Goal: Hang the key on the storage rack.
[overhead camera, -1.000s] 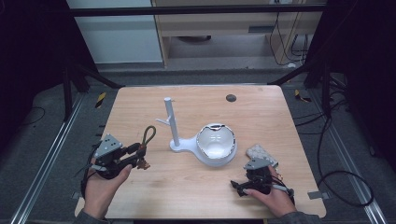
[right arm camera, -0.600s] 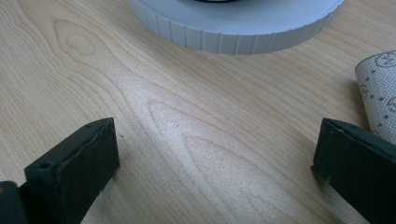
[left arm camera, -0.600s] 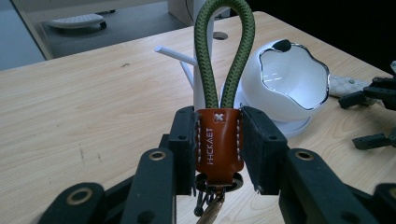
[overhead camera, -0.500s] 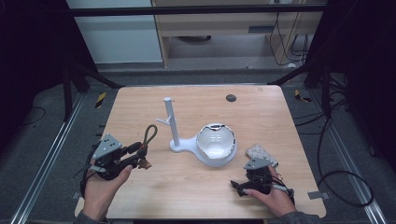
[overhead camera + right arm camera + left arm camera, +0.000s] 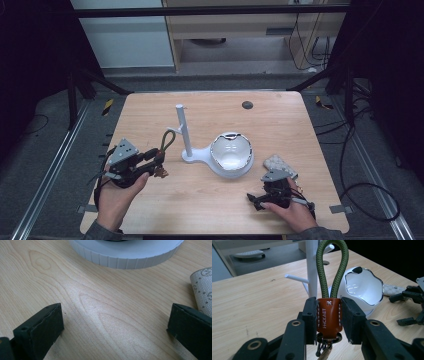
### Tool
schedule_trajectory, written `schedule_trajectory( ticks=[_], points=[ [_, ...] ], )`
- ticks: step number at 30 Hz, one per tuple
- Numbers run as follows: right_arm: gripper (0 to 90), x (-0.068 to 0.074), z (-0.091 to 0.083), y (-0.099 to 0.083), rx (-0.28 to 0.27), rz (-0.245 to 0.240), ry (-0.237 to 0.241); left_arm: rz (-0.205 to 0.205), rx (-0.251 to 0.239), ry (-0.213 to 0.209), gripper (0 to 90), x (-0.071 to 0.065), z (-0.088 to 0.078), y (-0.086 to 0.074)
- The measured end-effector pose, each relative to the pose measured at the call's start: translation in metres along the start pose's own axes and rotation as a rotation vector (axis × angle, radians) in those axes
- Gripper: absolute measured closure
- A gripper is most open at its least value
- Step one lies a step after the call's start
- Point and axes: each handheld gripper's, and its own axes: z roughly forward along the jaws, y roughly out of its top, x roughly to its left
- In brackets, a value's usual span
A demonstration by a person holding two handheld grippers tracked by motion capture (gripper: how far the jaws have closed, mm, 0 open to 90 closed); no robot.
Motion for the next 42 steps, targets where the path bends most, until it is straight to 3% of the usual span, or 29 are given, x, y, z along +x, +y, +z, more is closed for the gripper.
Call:
schedule_trajectory(
  ticks=[13,31,42],
  points=[
    [0.2,0.000,0.000,0.000,0.000,-0.001,0.000,0.015,0.006,0.010,65.5,-0.005,0.026,0.011],
    [0.2,0.000,0.000,0.000,0.000,-0.001,-0.001,-0.021,0.039,0.024,65.5,0.002,0.060,0.001],
    [0.2,0.000,0.000,0.000,0.000,-0.001,0.000,-0.041,0.031,0.018,65.4,0.004,0.069,-0.002]
  ],
)
